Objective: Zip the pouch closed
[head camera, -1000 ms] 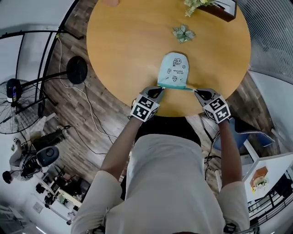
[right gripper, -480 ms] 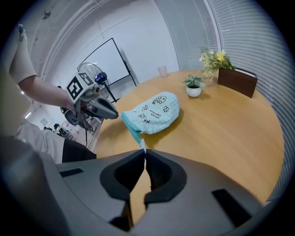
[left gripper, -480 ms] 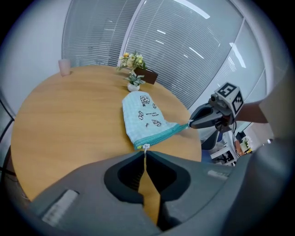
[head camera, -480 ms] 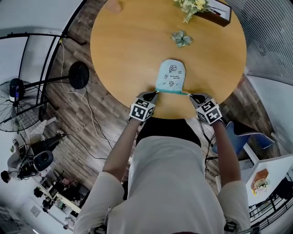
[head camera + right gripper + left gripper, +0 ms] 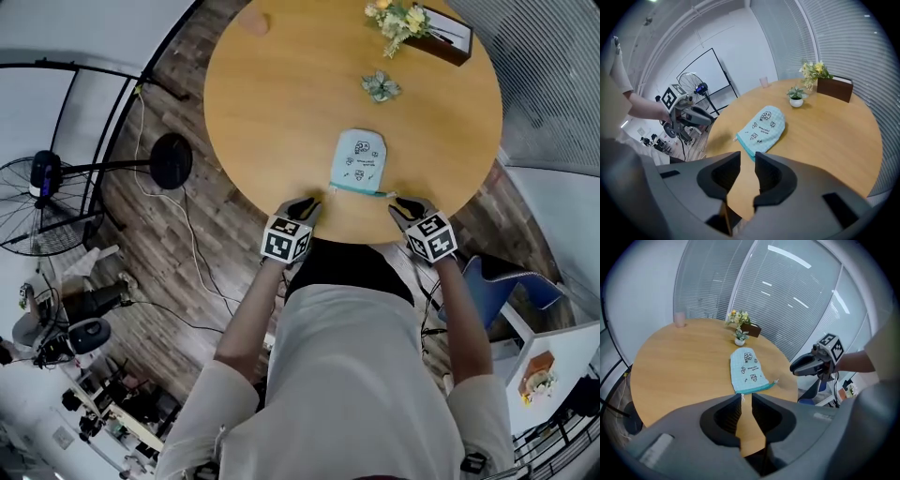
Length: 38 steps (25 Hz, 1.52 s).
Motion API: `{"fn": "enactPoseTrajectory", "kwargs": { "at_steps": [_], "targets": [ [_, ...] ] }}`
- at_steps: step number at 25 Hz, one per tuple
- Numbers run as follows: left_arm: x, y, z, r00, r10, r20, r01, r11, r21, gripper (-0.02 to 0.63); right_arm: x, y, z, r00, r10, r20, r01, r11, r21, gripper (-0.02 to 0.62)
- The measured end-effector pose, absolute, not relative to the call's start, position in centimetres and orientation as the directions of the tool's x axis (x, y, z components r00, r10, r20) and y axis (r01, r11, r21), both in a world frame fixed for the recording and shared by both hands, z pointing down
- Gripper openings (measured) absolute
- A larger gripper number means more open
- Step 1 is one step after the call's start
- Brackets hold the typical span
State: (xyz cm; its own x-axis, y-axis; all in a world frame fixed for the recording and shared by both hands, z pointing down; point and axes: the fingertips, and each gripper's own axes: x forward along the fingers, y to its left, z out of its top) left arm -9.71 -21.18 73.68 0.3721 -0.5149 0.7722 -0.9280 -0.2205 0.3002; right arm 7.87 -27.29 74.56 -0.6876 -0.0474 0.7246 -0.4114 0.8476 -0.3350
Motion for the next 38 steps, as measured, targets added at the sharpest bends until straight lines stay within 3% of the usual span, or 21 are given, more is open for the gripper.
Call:
{"fn": "enactPoseTrajectory", "kwargs": {
  "at_steps": [16,32,38],
  "targets": [
    [-11.2,-11.9,58.2,0.396,-0.706,0.588,-0.918,-0.322,0.232,0.063,8.0,-19.6,58.7,-0.670,-0.419,0.613,-0.591,0.801,-0.098,0.081],
    [-10.1,-0.1,47.0,0.434,-0.796,0.421,-0.901,-0.390,0.191,0.051,11.5,-5.7,45.7,-0.644,-0.617,0.452,-0.671,0.739,0.052,0.035],
    [-8.2,2.0,45.3,0.465,-0.795,0.390,-0.885,-0.423,0.192,0.035,13.8,-2.5,42.1,-0.652,-0.659,0.375,-0.705,0.709,0.019,0.017]
  ]
}}
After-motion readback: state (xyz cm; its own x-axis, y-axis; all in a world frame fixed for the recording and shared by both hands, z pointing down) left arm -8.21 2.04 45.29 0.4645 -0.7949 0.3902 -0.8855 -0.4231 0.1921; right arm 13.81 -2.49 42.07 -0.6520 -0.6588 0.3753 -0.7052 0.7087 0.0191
